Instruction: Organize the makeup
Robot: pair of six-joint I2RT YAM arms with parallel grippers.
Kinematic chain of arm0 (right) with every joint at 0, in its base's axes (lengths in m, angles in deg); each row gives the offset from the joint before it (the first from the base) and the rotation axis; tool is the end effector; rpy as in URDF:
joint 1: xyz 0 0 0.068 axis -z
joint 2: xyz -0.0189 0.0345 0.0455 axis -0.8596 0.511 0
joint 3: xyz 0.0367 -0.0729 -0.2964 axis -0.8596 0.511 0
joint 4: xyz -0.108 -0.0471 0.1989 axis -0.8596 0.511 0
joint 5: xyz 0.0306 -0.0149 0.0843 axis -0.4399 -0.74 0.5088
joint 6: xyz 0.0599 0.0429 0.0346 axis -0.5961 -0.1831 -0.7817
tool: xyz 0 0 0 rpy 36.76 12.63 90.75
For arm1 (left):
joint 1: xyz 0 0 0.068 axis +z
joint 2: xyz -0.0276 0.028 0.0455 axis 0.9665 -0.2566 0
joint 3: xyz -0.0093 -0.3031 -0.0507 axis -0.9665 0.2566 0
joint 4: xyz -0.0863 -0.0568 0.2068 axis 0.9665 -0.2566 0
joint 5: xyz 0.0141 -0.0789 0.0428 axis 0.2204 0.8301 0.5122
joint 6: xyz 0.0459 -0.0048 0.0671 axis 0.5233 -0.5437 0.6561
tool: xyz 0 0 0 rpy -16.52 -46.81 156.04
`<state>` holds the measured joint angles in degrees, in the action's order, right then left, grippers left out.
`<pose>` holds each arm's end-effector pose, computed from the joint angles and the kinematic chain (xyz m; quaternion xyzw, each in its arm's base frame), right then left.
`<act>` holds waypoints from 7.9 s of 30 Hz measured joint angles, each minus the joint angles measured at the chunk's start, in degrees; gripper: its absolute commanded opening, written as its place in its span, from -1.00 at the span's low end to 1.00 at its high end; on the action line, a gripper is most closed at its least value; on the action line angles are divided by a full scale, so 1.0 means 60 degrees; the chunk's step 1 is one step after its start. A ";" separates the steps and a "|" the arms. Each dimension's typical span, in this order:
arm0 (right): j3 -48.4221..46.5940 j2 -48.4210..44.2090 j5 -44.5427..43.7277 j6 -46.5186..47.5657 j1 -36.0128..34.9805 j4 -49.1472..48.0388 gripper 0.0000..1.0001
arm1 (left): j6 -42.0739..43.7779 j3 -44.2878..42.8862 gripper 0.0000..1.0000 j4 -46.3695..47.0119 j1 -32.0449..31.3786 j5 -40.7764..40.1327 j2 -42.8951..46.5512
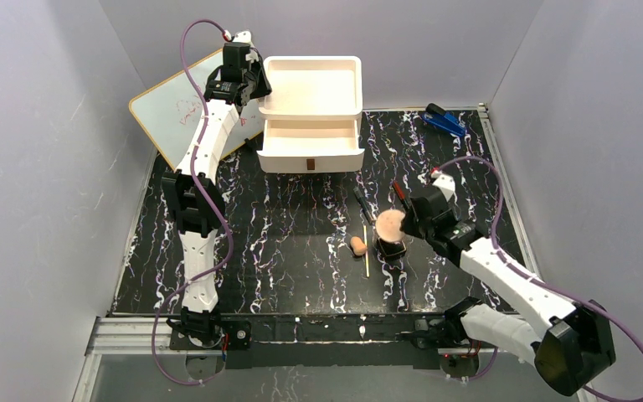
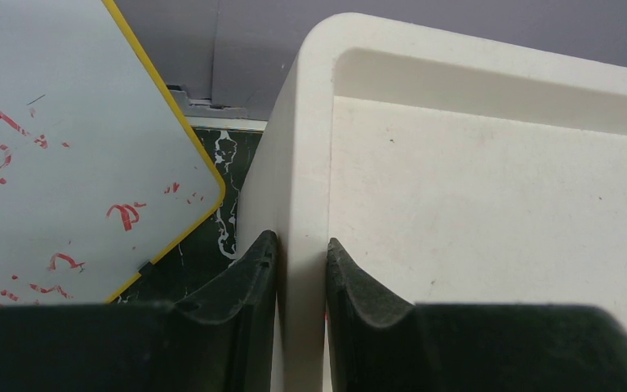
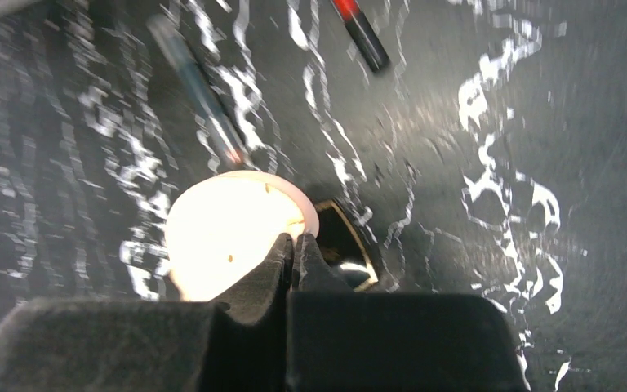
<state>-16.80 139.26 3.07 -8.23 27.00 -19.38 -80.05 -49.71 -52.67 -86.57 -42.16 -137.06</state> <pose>0.1662 0.0740 0.2443 0.1532 0.8929 0.0967 0.4122 0.5309 -0.1049 0.3907 -0.0555 0.8133 -0.1328 0.5638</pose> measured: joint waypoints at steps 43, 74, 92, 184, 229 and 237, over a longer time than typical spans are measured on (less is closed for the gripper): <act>-0.8881 0.6655 -0.0080 0.2965 -0.1133 -0.2095 -0.97 | -0.0025 0.0000 -1.00 0.0018 0.0015 0.0160 -0.0004; -0.7741 0.3391 -0.1639 0.4608 -0.2809 -0.1406 -0.03 | -0.0011 0.0000 -1.00 0.0018 0.0000 0.0157 -0.0004; -0.2386 0.0798 -0.1858 0.2426 -0.3144 0.0452 -0.03 | 0.0055 0.0000 -1.00 0.0018 -0.0127 0.0047 -0.0004; -0.1005 0.2612 -0.0350 -0.1847 -0.1949 0.2470 0.97 | 0.0266 0.0000 -1.00 0.0113 -0.0219 -0.0168 -0.0040; -0.8648 0.5107 -0.2401 0.0444 -0.2827 0.3319 -0.97 | 0.0299 0.0000 -1.00 0.0135 -0.0222 -0.0164 -0.0051; -1.0728 0.6987 -0.2328 0.1523 -0.2860 0.2925 -0.97 | 0.0302 0.0000 -1.00 0.0135 -0.0222 -0.0164 -0.0051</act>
<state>-81.17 181.18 -10.90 0.91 9.84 -1.83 -78.23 -49.71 -51.86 -87.91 -43.15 -137.37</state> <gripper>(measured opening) 0.754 0.204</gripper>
